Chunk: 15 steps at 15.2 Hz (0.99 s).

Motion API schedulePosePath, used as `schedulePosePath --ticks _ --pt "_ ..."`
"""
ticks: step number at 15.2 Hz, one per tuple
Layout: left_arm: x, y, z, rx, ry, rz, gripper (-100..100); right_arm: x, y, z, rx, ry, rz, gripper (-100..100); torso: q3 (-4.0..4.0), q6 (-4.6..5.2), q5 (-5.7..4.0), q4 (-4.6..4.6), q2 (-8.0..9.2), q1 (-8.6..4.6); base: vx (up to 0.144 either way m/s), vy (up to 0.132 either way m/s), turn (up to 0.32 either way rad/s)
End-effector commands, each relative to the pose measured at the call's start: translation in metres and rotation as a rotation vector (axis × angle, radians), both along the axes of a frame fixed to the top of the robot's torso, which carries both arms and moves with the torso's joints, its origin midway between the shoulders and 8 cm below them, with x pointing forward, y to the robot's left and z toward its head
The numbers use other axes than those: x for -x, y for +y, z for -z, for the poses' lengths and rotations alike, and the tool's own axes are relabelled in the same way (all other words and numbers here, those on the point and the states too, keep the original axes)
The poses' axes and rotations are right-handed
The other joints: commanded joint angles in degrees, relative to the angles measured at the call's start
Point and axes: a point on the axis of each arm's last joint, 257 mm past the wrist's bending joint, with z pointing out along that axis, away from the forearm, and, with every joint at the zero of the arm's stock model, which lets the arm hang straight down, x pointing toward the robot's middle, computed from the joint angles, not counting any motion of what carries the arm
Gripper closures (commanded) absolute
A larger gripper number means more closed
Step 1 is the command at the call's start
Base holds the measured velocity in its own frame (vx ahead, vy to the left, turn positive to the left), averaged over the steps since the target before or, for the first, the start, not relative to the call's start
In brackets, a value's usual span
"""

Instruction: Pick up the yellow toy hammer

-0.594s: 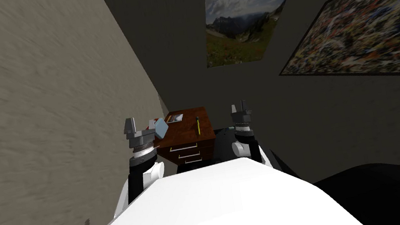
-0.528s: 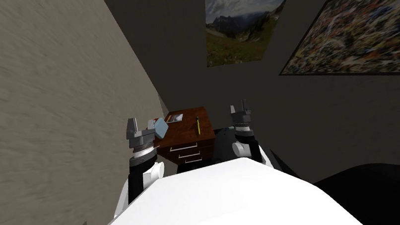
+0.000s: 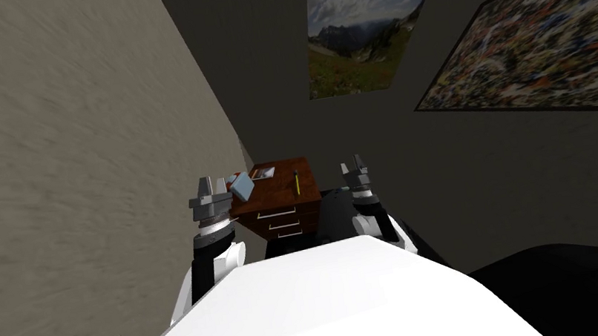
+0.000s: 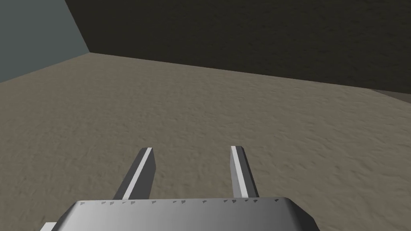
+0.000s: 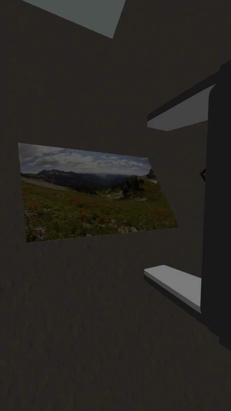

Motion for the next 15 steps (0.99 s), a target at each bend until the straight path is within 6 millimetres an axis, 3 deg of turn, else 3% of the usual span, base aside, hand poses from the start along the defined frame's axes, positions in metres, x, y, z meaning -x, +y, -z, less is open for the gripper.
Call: schedulePosePath --ticks 1,2,3,4,5,6,8,9,10,11,13,14,15 --pt "0.000 0.000 0.000 0.000 0.000 0.000 0 -0.005 -0.002 0.012 0.021 0.046 -0.011 -100 0.00 0.00 0.00 0.00 0.00 0.00 -0.083 0.032 0.013" --pt "0.000 0.000 0.000 0.000 0.000 0.000 0 -0.010 -0.005 0.029 0.028 0.102 -0.016 -100 0.00 0.00 0.00 0.00 -0.01 0.01 -0.080 0.032 0.028" --pt "0.000 0.000 0.000 0.000 0.000 0.000 0 -0.011 -0.004 0.029 0.042 0.104 -0.023 -100 -0.01 0.00 0.00 0.00 -0.02 0.02 -0.073 0.030 0.023" --pt "0.000 0.000 0.000 0.000 0.000 0.000 0 -0.016 -0.009 0.047 0.045 0.164 -0.025 -100 -0.02 -0.01 0.01 0.00 -0.05 0.01 -0.067 0.039 0.051" --pt "0.000 0.000 0.000 0.000 0.000 0.000 0 -0.016 -0.008 0.047 0.064 0.168 -0.033 -100 -0.03 0.00 0.01 -0.01 -0.06 0.03 -0.062 0.036 0.035" --pt "0.000 0.000 0.000 0.000 0.000 0.000 0 -0.020 -0.014 0.066 0.068 0.230 -0.034 -100 -0.04 0.00 0.01 -0.01 -0.08 0.03 -0.074 0.036 0.044" --pt "0.000 0.000 0.000 0.000 0.000 0.000 0 -0.021 -0.013 0.067 0.088 0.235 -0.042 -100 -0.04 -0.01 0.01 -0.01 -0.07 0.04 -0.063 0.033 0.030" --pt "0.000 0.000 0.000 0.000 0.000 0.000 0 -0.024 -0.020 0.086 0.097 0.299 -0.044 -100 -0.06 0.00 0.01 -0.02 -0.11 0.02 -0.047 0.032 0.060" --pt "0.000 0.000 0.000 0.000 0.000 0.000 0 -0.025 -0.020 0.087 0.112 0.307 -0.049 -100 -0.07 -0.01 0.01 -0.02 -0.14 0.03 -0.046 0.035 0.063" --pt "0.000 0.000 0.000 0.000 0.000 0.000 0 -0.027 -0.028 0.107 0.111 0.370 -0.046 -100 -0.09 -0.01 0.01 -0.03 -0.16 0.03 -0.049 0.032 0.086" --pt "0.000 0.000 0.000 0.000 0.000 0.000 0 -0.028 -0.028 0.108 0.138 0.381 -0.054 -100 -0.09 -0.01 0.01 -0.03 -0.17 0.01 -0.044 0.027 0.043" --pt "0.000 0.000 0.000 0.000 0.000 0.000 0 -0.030 -0.037 0.130 0.145 0.453 -0.052 -100 -0.11 -0.01 0.00 -0.04 -0.20 -0.01 -0.038 0.032 0.082" --pt "0.000 0.000 0.000 0.000 0.000 0.000 0 -0.030 -0.037 0.130 0.163 0.456 -0.057 -100 -0.11 -0.02 0.00 -0.04 -0.21 0.01 -0.038 0.035 0.089"
